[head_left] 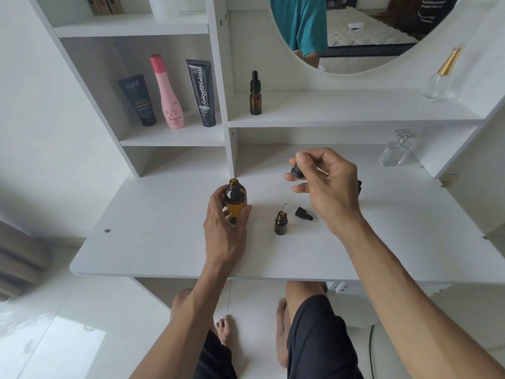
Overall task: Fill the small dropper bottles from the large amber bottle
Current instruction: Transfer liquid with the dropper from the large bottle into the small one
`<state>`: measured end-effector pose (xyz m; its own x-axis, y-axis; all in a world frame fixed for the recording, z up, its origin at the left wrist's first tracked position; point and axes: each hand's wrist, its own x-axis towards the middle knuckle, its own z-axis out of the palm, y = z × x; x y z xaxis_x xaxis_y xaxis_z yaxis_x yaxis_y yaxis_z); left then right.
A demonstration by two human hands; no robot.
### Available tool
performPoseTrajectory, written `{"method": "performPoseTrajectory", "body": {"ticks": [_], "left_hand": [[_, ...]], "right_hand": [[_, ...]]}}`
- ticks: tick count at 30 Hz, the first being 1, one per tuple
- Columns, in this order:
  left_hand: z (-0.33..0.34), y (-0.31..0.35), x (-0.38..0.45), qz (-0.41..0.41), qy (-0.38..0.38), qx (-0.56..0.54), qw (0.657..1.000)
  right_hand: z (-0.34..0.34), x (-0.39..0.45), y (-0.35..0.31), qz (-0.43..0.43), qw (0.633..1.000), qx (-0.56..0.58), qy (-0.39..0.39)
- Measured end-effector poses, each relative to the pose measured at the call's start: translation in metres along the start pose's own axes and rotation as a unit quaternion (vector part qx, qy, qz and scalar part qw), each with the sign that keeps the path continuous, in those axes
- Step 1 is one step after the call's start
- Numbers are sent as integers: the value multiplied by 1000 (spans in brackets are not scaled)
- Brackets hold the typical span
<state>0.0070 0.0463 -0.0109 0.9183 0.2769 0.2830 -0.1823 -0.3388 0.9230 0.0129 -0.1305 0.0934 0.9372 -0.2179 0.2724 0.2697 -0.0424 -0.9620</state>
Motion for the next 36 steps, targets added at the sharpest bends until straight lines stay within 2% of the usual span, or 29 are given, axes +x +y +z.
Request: {"method": "performPoseTrajectory", "body": {"ticks": [36], "left_hand": [[1, -4, 1, 6, -5, 3, 1000]], "right_hand": [[3, -2, 1, -18, 997, -65, -26]]}}
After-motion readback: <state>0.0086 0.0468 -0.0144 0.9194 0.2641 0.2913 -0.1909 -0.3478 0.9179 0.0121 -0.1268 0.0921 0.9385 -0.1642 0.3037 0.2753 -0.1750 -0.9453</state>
